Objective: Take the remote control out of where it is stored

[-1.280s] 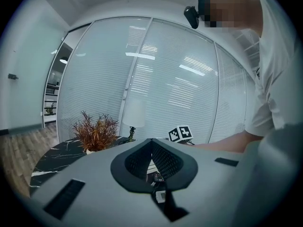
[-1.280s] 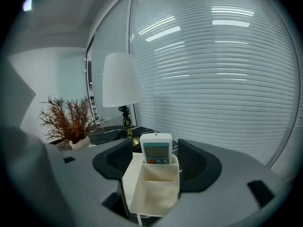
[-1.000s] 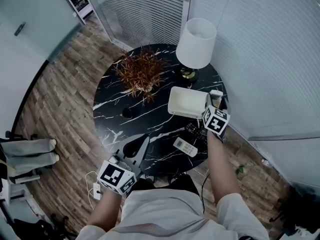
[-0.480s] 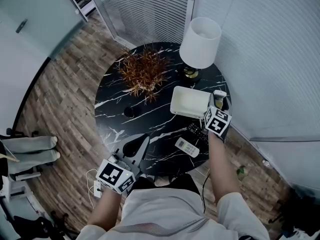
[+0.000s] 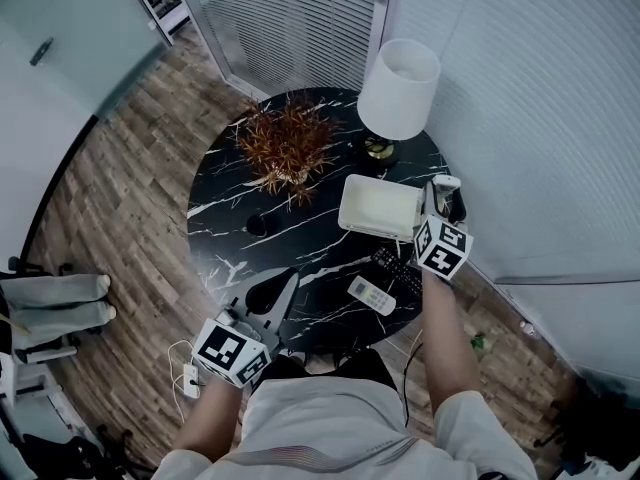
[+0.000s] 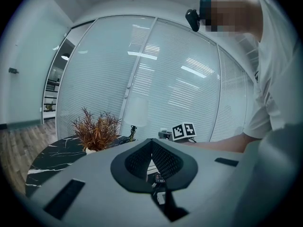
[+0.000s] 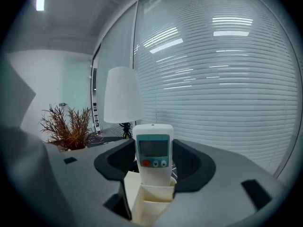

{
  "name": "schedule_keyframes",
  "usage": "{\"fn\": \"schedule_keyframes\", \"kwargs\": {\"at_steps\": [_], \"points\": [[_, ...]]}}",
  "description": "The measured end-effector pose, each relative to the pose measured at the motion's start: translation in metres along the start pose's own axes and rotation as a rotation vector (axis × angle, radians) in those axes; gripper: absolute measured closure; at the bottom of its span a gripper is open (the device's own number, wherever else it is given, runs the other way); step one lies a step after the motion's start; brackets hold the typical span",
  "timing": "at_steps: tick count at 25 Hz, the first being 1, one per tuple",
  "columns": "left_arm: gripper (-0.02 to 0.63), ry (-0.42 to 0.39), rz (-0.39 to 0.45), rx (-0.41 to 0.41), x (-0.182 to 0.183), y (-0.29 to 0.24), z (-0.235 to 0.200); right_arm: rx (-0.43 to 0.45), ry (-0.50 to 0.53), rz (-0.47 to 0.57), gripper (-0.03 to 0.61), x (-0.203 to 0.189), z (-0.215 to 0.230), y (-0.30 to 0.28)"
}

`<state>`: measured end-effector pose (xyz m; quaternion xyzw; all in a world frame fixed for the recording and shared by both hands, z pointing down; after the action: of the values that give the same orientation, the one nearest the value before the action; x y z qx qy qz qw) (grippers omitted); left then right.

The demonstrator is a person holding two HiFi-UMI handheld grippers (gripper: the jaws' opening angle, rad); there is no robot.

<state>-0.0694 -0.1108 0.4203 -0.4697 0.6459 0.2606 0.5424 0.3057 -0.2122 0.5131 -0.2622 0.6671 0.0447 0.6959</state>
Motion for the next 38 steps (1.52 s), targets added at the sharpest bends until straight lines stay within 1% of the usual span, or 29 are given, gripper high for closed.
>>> {"fn": "schedule_keyframes", "kwargs": {"at_steps": [4, 10, 14, 17, 20, 23, 27, 30, 33, 35, 38], "points": [[0.604, 0.002, 0.019, -0.006, 0.001, 0.001, 0.001, 0.033, 0.033, 0.063, 0.322, 0.024, 0.000, 0.018], [0.604, 0.010, 0.049, -0.014, 0.003, 0.008, 0.003, 0.115, 0.069, 0.145, 0.324, 0.059, -0.004, 0.056], [0.604, 0.011, 0.071, -0.014, 0.006, 0.016, 0.003, 0.197, 0.110, 0.156, 0.323, 0.071, -0.011, 0.088], [0.604, 0.008, 0.086, -0.010, 0.007, 0.022, 0.004, 0.278, 0.155, 0.133, 0.323, 0.071, -0.020, 0.112], [0.604, 0.012, 0.098, -0.001, 0.007, 0.030, 0.003, 0.365, 0.253, 0.090, 0.324, 0.063, -0.035, 0.134], [0.605, 0.007, 0.101, 0.012, 0.004, 0.038, 0.002, 0.472, 0.364, 0.032, 0.324, 0.047, -0.056, 0.154], [0.604, -0.002, 0.103, 0.029, 0.003, 0.051, 0.002, 0.611, 0.469, -0.071, 0.324, 0.023, -0.084, 0.174], [0.604, -0.003, 0.112, 0.039, 0.001, 0.062, 0.000, 0.696, 0.553, -0.149, 0.325, 0.001, -0.105, 0.185], [0.604, -0.003, 0.119, 0.052, -0.002, 0.075, -0.003, 0.781, 0.637, -0.251, 0.325, -0.024, -0.129, 0.196], [0.604, -0.002, 0.122, 0.062, -0.003, 0.083, -0.005, 0.825, 0.683, -0.325, 0.325, -0.041, -0.143, 0.203], [0.604, -0.003, 0.125, 0.071, -0.004, 0.093, -0.006, 0.857, 0.747, -0.411, 0.325, -0.065, -0.157, 0.212]]}}
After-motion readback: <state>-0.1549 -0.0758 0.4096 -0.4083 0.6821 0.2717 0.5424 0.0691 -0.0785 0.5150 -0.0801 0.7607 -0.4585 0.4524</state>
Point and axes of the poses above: the fingertips, and each gripper's own axes: y backward along the fingers, z to its right, x out of its top, the point moved 9 cm from there along y, backward along the fingers, and after that the axes turned 12 degrees about -x, right-handed, at the moved point
